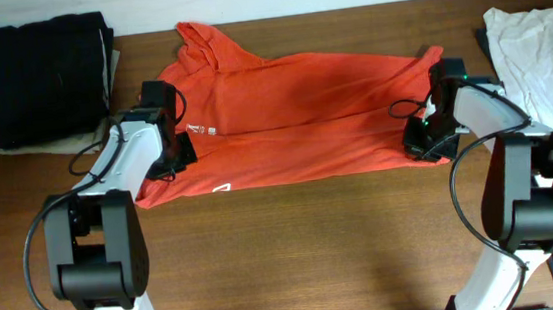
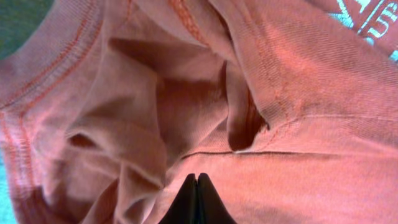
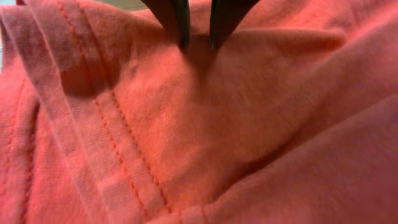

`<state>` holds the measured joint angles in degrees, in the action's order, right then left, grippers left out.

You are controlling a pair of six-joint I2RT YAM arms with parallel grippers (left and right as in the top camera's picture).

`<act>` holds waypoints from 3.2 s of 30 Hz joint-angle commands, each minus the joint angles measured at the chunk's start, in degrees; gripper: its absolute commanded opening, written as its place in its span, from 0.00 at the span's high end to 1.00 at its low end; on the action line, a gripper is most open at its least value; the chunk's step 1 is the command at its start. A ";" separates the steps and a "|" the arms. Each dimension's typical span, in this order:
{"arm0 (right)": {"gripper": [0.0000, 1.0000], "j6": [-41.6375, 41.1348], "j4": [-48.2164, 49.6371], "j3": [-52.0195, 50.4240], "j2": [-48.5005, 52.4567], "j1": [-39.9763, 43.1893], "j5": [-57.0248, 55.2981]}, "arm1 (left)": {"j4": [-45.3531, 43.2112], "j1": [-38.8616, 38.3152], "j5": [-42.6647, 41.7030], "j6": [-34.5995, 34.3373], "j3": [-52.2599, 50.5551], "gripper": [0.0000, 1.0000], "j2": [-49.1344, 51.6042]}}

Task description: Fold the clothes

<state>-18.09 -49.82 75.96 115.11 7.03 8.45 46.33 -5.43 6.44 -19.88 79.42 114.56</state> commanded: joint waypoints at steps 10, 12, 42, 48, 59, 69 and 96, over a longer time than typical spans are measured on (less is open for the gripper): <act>0.96 -5.40 -5.33 -5.03 -0.55 -0.20 -1.60 | 15.76 2.75 -1.05 -3.34 0.46 0.99 7.15; 0.96 -5.38 -8.46 -5.03 -1.29 -0.20 -1.60 | 20.72 3.67 -1.70 -4.07 0.46 0.99 5.88; 0.05 -13.64 -25.14 -6.29 -21.00 1.66 -19.15 | -3.52 -0.46 -12.81 6.29 -16.63 0.94 -18.78; 0.05 -11.67 -22.73 -6.29 -21.00 1.66 -15.15 | -0.61 -2.45 -16.09 9.31 -16.72 0.99 -17.27; 0.06 -9.09 -22.27 -6.29 -21.00 1.62 -14.23 | -0.50 5.40 -5.53 8.85 -11.76 0.99 -9.49; 0.05 -7.61 -22.56 -6.29 -21.00 1.62 -14.23 | -1.84 5.81 -2.64 8.63 -4.04 0.99 -11.37; 0.05 -7.61 -21.22 -6.32 -21.00 1.62 -14.23 | -3.26 -3.52 -19.06 -2.16 -4.42 0.52 -0.92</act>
<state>-25.50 -70.89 69.84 94.91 8.60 -5.91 43.42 -9.19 -13.06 -22.33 75.20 113.16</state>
